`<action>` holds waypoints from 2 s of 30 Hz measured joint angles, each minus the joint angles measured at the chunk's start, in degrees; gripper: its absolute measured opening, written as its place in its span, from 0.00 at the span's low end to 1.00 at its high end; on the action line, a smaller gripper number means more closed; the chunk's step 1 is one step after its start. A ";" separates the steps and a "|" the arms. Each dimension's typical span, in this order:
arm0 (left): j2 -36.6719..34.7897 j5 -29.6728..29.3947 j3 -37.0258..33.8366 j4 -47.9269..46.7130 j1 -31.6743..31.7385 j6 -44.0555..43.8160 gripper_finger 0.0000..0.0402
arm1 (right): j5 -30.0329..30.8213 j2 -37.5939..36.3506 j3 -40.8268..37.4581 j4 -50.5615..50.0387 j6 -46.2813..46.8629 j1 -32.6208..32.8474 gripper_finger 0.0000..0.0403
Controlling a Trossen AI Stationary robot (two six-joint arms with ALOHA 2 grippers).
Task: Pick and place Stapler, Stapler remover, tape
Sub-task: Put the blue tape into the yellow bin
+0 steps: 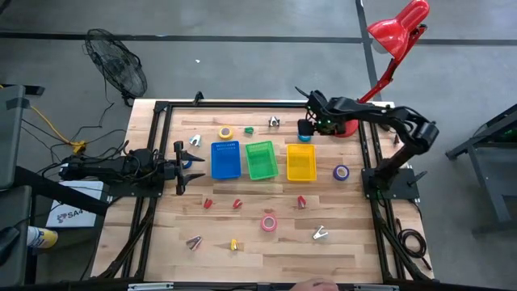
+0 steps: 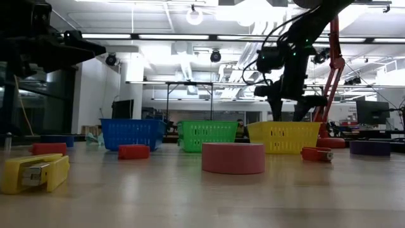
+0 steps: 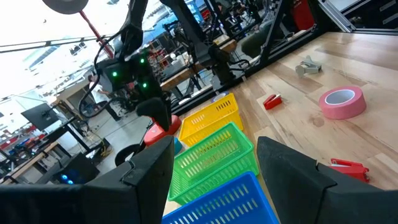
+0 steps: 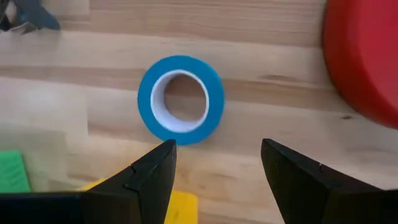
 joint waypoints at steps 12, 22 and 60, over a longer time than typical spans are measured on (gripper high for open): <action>0.00 0.02 0.00 0.00 -0.02 0.00 0.56 | -1.78 5.60 0.00 5.45 3.41 -1.34 0.56; 0.00 0.00 0.02 0.00 0.00 0.02 0.56 | -1.71 6.43 0.00 4.15 4.58 -2.53 0.55; 0.00 0.01 0.02 0.00 -0.01 0.02 0.56 | -3.18 7.15 0.01 4.17 3.36 -4.24 0.19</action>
